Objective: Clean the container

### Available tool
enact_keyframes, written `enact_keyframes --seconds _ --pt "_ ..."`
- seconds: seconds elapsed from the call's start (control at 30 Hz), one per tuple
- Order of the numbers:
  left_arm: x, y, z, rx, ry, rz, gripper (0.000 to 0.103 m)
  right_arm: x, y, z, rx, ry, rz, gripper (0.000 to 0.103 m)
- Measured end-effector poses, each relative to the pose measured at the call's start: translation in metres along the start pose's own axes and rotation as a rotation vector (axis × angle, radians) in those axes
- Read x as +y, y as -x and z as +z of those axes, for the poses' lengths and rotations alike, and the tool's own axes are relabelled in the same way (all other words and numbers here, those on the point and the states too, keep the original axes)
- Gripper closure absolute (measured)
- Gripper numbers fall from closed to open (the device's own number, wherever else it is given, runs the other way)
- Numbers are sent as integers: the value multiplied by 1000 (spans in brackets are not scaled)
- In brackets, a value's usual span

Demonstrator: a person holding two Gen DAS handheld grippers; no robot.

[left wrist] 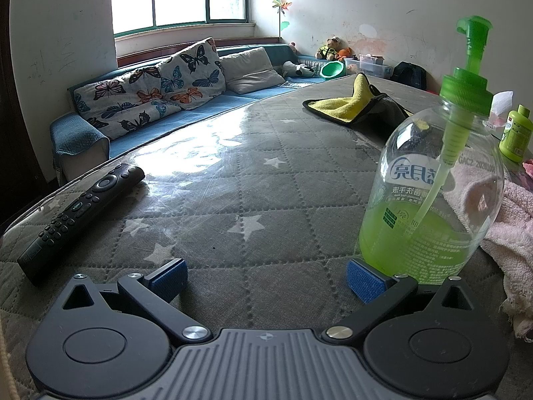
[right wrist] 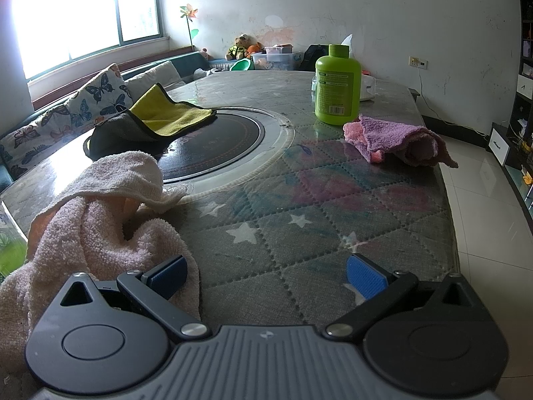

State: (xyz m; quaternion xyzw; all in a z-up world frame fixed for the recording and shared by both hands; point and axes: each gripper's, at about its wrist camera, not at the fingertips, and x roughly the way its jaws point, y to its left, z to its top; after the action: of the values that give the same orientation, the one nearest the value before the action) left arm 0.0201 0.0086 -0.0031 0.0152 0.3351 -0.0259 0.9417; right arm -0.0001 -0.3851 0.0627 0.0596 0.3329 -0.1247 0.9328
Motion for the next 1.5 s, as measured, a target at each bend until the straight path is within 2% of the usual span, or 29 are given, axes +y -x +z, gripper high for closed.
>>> enact_keyframes --seconds 1.5 --pt "0 0 0 0 1 -1 0 3 -1 0 5 13 -11 0"
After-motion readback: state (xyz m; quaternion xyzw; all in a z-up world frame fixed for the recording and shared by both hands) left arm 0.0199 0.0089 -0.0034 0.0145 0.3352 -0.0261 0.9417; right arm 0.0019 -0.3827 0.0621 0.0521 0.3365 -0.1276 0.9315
